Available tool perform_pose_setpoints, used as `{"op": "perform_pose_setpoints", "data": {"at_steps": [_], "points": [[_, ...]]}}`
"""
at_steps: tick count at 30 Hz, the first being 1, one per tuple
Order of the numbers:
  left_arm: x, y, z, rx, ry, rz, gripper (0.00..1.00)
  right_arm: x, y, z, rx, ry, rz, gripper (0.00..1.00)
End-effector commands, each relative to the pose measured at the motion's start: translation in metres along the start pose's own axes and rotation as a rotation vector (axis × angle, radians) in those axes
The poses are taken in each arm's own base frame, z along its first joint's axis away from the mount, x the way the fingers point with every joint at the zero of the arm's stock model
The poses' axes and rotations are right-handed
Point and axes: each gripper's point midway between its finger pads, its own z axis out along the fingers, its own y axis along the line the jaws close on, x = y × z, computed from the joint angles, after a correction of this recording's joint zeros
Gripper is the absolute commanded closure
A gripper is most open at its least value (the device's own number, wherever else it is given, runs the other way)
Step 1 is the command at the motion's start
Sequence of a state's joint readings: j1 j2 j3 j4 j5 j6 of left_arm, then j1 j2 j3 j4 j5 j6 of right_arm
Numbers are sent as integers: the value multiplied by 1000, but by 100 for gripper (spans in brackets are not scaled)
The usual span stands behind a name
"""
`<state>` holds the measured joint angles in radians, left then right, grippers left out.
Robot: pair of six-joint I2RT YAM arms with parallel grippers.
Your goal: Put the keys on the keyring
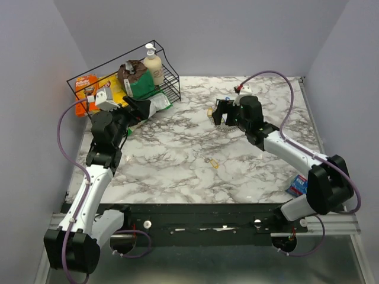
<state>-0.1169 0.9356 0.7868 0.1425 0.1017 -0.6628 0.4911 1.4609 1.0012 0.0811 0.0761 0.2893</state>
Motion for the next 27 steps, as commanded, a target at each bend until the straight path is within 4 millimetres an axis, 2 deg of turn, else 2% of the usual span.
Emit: {"op": "perform_pose_setpoints", "data": {"at_steps": [1,3,4,5,6,7,9,10,11,13,14,16,17,18,20,26,27], "points": [[7,24,6,-112,34,16,1,0,2,28,28,41,5,0],[9,25,9,-118,58,29,1,17,-6,43,70,109,7,0],[11,25,10,-114,68,32,1,9,-4,48,78,107,11,0],[13,24,11,-104,75,34,1,12,-5,54,85,119,16,0],[17,20,12,-79,94,36,1,27,-11,62,105,171,21,0],[19,19,13,-66,102,37,1,19,-9,69,99,163,32,0],[23,14,15,-36,123,36,1,23,-14,77,105,200,63,0],[27,11,15,-12,142,36,1,36,-19,86,112,238,75,0],[30,11,16,-10,152,32,1,26,-18,91,108,228,98,0],[37,9,17,16,180,28,1,45,-31,101,123,303,131,0],[40,9,19,23,187,26,1,41,-34,106,127,305,144,0],[46,8,20,38,202,4,1,49,-44,109,148,346,166,0],[49,6,22,58,210,-1,1,60,-49,114,161,378,172,0],[51,4,23,70,218,-13,1,57,-50,115,147,392,186,0],[56,1,25,97,241,-21,1,72,-54,122,146,439,206,0],[64,-2,27,128,271,-32,1,89,-50,128,97,515,241,0],[66,-1,28,123,277,-38,1,99,-47,127,75,557,240,0]]}}
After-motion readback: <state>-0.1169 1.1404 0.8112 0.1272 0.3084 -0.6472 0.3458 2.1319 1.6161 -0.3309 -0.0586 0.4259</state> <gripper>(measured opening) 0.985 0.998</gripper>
